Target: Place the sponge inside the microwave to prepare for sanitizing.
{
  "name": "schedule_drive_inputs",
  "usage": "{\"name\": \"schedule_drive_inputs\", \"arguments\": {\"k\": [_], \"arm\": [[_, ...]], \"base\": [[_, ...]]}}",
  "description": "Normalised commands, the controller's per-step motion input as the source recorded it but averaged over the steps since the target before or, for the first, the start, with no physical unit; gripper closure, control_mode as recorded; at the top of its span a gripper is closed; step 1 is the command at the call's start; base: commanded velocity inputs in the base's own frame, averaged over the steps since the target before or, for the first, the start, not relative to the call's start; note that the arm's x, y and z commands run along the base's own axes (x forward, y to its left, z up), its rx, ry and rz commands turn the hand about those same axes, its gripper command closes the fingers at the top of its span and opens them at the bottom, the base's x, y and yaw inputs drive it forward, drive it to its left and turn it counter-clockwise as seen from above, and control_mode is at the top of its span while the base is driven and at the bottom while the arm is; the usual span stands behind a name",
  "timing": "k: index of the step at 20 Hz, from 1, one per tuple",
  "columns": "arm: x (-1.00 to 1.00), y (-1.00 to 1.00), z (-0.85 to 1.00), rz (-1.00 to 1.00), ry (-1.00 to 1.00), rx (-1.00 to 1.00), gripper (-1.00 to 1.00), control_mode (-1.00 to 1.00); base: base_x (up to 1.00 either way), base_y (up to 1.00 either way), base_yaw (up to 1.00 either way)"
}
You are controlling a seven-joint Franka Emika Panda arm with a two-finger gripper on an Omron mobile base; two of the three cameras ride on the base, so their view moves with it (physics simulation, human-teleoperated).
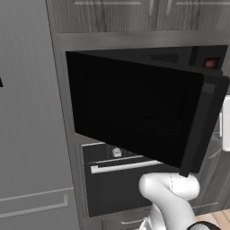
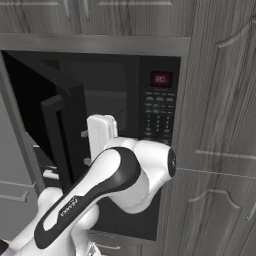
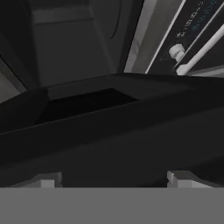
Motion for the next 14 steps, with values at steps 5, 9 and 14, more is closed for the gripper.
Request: {"name": "schedule_drive_inputs", "arguments": {"k": [5, 9, 14], "arm": [[-0.26, 0.49, 0.00, 0.16, -0.03, 0.00, -1.00, -1.00], [-0.26, 0.95, -0.04, 0.19, 0.00, -0.02, -1.00, -1.00], [-0.29, 1.00, -0.08, 0.17, 0.00, -0.01, -1.00, -1.00]], "base": [[0.00, 0.00, 0.00], [0.00, 0.00, 0.00], [0.00, 0.00, 0.00]]}}
